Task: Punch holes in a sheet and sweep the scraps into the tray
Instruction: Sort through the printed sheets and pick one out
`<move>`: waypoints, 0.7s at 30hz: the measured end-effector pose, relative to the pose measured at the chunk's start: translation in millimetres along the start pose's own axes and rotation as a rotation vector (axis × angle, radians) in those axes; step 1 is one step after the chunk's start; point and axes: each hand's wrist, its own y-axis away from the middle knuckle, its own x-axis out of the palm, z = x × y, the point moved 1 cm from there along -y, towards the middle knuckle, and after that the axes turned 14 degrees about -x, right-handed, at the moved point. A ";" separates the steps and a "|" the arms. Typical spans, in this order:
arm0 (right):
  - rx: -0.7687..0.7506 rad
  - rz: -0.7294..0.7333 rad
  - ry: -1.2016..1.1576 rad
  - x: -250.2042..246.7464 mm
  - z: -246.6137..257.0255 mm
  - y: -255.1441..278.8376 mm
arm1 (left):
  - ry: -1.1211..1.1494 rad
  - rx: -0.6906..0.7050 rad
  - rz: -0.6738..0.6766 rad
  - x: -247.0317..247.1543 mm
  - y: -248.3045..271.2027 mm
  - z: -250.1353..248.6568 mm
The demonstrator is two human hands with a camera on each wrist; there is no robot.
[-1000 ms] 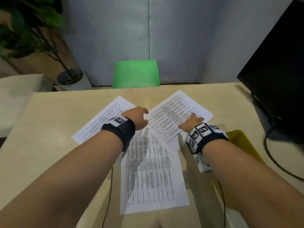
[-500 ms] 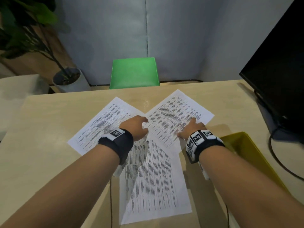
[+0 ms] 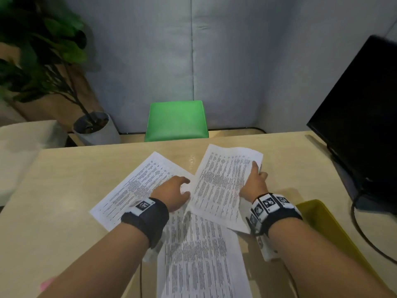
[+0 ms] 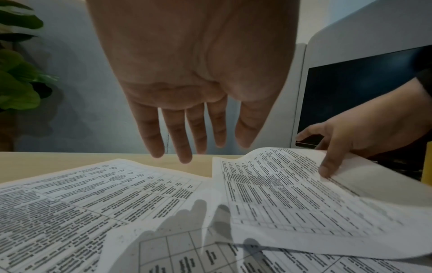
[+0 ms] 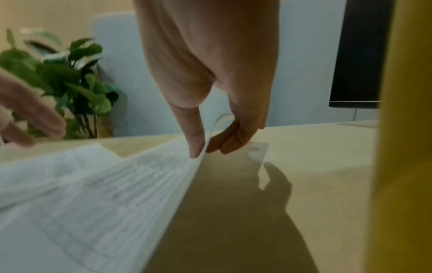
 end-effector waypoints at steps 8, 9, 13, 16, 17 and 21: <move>-0.152 -0.123 -0.329 -34.7 32.6 14.8 | 0.194 -0.016 -0.030 -12.1 4.2 12.4; -0.182 -0.122 -0.328 -37.7 36.8 17.7 | 0.217 -0.018 -0.032 -13.9 5.6 13.2; -0.279 -0.094 -0.404 -45.2 53.8 31.0 | 0.324 -0.026 -0.061 -22.3 13.4 17.0; -0.343 -0.053 -0.514 -53.9 66.6 43.2 | 0.482 -0.044 -0.099 -31.0 20.9 22.6; -0.366 -0.030 -0.554 -56.9 71.0 47.4 | 0.565 -0.048 -0.103 -34.7 24.3 24.3; -0.414 0.049 -0.720 -67.5 90.4 65.3 | 0.998 0.005 -0.104 -55.4 44.1 27.2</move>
